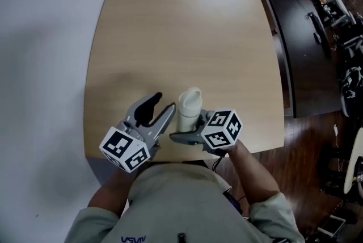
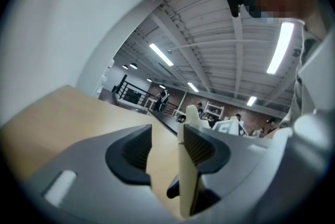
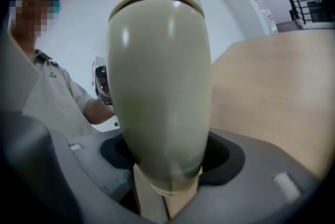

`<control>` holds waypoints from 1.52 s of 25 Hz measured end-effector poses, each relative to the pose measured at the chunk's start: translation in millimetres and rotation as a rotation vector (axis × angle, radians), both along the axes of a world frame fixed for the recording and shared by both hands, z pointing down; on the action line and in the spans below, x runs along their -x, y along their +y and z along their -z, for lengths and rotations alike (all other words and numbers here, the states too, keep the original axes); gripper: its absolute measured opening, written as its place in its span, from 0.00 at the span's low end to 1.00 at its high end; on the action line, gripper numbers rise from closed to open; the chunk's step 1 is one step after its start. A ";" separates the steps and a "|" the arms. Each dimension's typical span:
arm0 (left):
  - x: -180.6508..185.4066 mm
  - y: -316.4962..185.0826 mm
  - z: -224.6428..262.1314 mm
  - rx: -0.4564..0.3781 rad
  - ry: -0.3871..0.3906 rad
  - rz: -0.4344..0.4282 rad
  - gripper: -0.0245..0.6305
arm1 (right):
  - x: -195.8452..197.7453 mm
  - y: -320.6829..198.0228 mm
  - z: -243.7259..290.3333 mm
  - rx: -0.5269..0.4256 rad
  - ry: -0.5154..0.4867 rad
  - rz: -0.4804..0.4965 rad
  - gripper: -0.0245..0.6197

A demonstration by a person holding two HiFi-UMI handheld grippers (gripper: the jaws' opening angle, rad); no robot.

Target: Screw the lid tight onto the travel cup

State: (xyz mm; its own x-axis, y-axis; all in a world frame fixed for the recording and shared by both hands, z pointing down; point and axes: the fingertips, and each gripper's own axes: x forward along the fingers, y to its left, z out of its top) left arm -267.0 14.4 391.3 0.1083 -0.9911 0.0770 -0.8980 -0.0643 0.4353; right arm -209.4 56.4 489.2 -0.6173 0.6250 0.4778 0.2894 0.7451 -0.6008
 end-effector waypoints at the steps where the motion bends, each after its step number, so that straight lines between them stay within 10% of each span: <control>1: -4.4 5.4 8.1 -0.025 0.016 -0.024 0.30 | -4.7 7.3 5.3 0.025 0.002 -0.005 0.52; 12: -56.4 13.9 54.9 -0.081 0.108 -0.238 0.38 | -35.1 7.5 8.0 -0.121 0.043 -0.068 0.52; 26: -121.9 -47.3 53.9 -0.025 0.044 -0.176 0.47 | -95.1 -60.3 25.4 -0.573 0.043 0.025 0.52; 31: -134.9 -51.1 77.0 -0.110 0.120 -0.334 0.50 | -118.7 -46.7 52.4 -0.328 -0.002 0.191 0.51; 38: -160.2 -37.0 138.7 -0.353 0.229 -0.822 0.50 | -145.9 1.4 134.7 0.273 -0.189 0.562 0.51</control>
